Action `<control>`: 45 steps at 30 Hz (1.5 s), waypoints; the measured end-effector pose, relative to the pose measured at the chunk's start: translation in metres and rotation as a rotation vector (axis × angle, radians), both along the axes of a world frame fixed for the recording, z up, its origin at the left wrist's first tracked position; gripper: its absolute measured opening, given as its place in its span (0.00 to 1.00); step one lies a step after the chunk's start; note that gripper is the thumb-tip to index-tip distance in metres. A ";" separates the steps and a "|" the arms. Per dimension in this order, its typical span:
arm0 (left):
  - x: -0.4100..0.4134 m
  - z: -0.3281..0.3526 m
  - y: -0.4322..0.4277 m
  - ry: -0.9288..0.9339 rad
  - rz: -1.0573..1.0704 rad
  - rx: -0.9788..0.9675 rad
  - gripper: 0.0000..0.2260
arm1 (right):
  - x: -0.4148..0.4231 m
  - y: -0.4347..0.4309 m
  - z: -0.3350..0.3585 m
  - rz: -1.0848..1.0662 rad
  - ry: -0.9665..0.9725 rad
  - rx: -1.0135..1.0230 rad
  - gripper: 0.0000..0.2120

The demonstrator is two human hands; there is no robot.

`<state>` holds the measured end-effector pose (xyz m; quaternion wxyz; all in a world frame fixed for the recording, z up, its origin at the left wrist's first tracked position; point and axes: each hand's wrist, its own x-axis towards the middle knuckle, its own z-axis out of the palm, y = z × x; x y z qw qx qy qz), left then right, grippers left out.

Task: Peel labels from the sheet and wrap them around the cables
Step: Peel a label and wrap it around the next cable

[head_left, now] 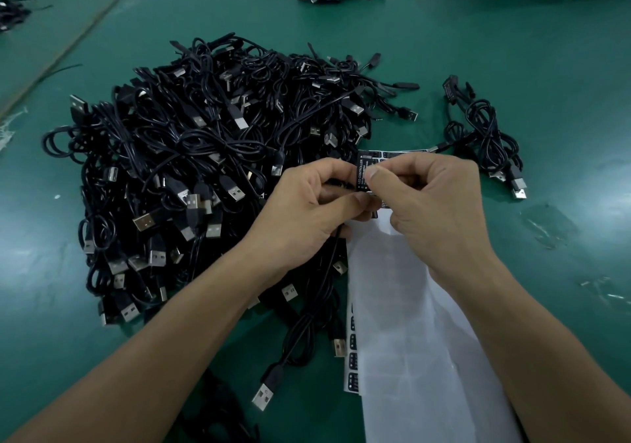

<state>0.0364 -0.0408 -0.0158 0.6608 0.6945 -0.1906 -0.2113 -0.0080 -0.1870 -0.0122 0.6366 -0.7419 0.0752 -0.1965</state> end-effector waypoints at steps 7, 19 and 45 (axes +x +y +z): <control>-0.001 0.002 0.000 -0.011 0.005 -0.004 0.03 | 0.001 0.001 -0.002 -0.011 0.003 0.015 0.10; -0.003 0.005 0.001 0.005 0.020 0.008 0.03 | 0.000 0.001 -0.001 0.007 -0.010 0.012 0.12; -0.002 0.006 0.002 0.016 0.016 0.011 0.02 | 0.002 -0.002 -0.001 0.002 0.020 0.014 0.10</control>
